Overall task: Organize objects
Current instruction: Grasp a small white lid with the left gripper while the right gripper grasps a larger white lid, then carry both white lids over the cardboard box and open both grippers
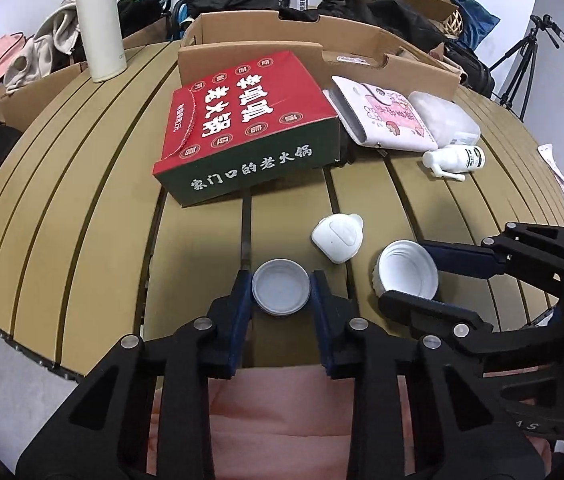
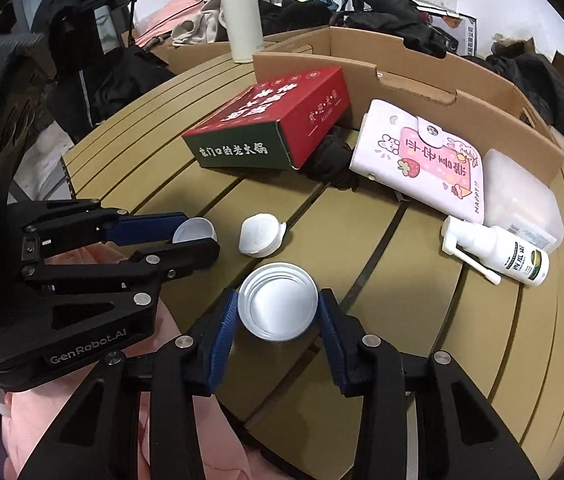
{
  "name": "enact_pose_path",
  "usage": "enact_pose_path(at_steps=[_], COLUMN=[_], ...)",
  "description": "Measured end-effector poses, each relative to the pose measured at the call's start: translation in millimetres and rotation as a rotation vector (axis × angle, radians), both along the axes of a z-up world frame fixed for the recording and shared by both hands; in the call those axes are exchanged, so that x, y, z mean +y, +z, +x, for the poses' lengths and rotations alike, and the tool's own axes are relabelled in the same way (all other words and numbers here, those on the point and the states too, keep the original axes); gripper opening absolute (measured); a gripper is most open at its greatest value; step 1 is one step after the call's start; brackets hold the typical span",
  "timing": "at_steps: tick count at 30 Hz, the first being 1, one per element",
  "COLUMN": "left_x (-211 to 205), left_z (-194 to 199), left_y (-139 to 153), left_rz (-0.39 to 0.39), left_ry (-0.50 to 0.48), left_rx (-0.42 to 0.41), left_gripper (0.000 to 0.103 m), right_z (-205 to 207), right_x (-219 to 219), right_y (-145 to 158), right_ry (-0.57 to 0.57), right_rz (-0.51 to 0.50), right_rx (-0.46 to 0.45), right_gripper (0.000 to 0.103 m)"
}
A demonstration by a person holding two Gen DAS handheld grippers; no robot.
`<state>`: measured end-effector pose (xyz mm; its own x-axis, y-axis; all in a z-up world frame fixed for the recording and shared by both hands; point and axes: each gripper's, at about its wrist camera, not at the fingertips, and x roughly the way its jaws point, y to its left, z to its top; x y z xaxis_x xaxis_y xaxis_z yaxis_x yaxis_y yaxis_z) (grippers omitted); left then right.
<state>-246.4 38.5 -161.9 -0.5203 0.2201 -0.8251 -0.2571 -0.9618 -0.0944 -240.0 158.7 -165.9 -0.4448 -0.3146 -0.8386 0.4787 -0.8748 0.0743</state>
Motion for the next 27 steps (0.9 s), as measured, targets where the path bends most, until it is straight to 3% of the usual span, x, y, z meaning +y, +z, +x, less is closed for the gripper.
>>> enact_pose_path(at_steps=[6, 9, 11, 16, 19, 22, 24, 27], left_x=[-14, -31, -38, -33, -27, -22, -19, -15], left_z=[38, 64, 76, 77, 48, 0, -55, -142], left_y=[39, 64, 77, 105, 127, 146, 158, 159], left_rz=[0.041, 0.109, 0.148, 0.153, 0.172, 0.13, 0.09, 0.101], left_ry=[0.018, 0.064, 0.09, 0.087, 0.048, 0.041, 0.063, 0.083], left_rx=[0.093, 0.125, 0.15, 0.202, 0.227, 0.24, 0.222, 0.157], left_gripper=[0.025, 0.025, 0.025, 0.025, 0.025, 0.025, 0.026, 0.026], right_z=[25, 52, 70, 84, 70, 38, -4, -79], right_x=[24, 46, 60, 75, 81, 93, 102, 112], right_y=[37, 64, 73, 81, 94, 117, 140, 166], right_ry=[-0.074, -0.127, -0.153, -0.202, -0.202, -0.205, -0.212, -0.226], right_rz=[-0.032, -0.06, -0.101, -0.119, -0.131, -0.202, -0.223, -0.188], right_rx=[0.063, 0.113, 0.109, 0.114, 0.133, 0.136, 0.15, 0.189], right_gripper=[0.044, 0.044, 0.044, 0.044, 0.044, 0.044, 0.044, 0.044])
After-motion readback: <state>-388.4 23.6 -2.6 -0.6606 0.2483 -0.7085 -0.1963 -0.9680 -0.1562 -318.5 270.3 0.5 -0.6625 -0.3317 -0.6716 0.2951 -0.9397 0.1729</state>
